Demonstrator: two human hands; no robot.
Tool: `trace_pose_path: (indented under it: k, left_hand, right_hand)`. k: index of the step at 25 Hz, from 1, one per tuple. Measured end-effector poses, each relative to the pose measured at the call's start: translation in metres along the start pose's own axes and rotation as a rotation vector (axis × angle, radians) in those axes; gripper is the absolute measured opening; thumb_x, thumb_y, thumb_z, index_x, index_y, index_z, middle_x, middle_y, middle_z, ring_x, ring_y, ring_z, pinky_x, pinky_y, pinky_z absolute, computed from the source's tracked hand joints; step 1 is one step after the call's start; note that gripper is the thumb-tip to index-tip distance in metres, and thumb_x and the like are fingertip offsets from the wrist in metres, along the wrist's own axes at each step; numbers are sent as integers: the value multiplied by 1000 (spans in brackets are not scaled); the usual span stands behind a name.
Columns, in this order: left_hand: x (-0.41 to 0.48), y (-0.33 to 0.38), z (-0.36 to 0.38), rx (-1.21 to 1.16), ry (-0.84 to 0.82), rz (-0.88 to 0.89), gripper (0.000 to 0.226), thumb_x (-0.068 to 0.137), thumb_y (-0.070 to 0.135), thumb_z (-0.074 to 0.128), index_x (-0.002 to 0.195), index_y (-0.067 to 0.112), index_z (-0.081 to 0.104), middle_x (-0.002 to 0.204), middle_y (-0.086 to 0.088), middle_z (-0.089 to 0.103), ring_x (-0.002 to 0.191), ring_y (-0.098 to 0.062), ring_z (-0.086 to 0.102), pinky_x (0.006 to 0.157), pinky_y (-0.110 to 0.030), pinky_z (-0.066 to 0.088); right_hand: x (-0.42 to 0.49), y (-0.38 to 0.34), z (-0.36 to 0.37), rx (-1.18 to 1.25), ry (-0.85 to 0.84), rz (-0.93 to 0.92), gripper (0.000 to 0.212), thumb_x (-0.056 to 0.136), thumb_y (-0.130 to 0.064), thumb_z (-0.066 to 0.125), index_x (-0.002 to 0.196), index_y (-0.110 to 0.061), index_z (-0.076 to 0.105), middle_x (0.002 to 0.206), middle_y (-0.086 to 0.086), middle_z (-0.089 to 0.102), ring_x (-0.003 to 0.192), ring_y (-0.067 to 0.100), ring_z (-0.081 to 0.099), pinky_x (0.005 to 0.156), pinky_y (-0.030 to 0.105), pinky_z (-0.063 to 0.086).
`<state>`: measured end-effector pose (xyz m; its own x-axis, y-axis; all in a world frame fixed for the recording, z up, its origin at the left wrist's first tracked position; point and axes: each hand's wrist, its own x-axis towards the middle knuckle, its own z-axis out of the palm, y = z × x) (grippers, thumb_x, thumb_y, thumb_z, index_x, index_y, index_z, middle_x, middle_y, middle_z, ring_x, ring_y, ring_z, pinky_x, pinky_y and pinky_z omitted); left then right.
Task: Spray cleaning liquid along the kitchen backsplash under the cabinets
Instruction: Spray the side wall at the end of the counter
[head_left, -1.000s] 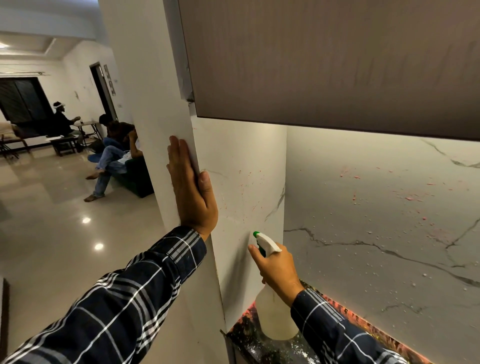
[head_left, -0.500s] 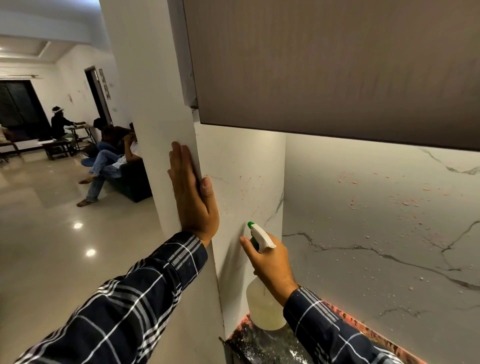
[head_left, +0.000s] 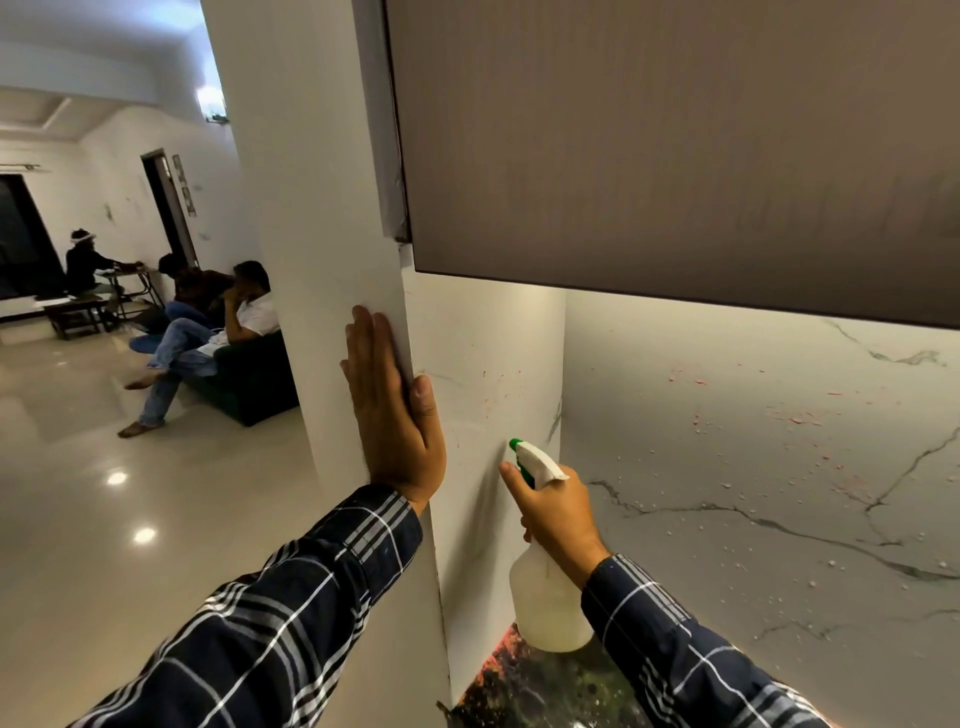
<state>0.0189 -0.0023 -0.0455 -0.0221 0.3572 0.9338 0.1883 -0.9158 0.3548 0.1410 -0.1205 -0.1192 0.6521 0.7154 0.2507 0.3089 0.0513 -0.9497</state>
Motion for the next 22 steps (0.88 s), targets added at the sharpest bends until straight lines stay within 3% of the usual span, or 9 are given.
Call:
trace_pose_path:
  k: [2,6,8,12,14,16,19,22]
  left_hand:
    - [0,0,0,0,-6,-3,62,111,49,21,161,13,15,170,-18,18,160,-34,15,131,-46,7]
    - [0,0,0,1,-5,1,62,111,49,20,161,14,15,170,-17,19,160,-35,16,131,-45,7]
    - [0,-1,0,8,-2,6,61,111,48,21,161,14,16,170,-17,19,159,-35,17,131,-44,7]
    - [0,-2,1,19,3,25,61,111,47,20,162,13,16,171,-16,18,160,-33,15,131,-45,8]
    - [0,-3,1,17,1,34,61,112,47,20,162,12,17,171,-15,18,160,-32,15,131,-47,8]
    - [0,-4,1,24,3,35,62,112,47,20,161,11,18,170,-15,18,160,-33,15,130,-49,9]
    - [-1,-6,2,23,6,28,62,112,48,20,161,10,19,171,-14,18,160,-32,15,130,-52,11]
    - [0,-4,2,27,5,23,62,111,48,20,161,10,20,171,-14,18,160,-32,15,130,-53,12]
  right_hand:
    - [1,-1,1,12,37,-2,30,90,-43,70,116,-37,56,77,5,61,56,18,58,47,24,53]
    - [-1,-8,4,-21,48,26,43,91,-43,69,126,-21,60,77,4,62,54,16,58,45,22,51]
    - [0,-20,4,15,83,-25,43,89,-44,71,125,-24,60,83,6,64,59,17,61,47,23,53]
    - [9,-46,5,-43,130,-171,13,90,-44,71,95,-41,59,76,-4,63,66,21,63,59,40,61]
    - [11,-54,2,-79,150,-179,16,89,-44,71,86,-43,55,74,-1,62,64,23,62,58,42,61]
    - [13,-57,-2,-47,167,-173,14,88,-45,72,95,-42,61,74,3,62,56,19,58,49,36,58]
    - [16,-55,-7,-62,197,-118,36,89,-43,72,119,-26,68,68,-1,60,50,14,55,46,31,55]
    - [19,-54,-12,-48,215,-100,40,89,-42,71,123,-21,67,69,-2,60,50,14,55,45,27,53]
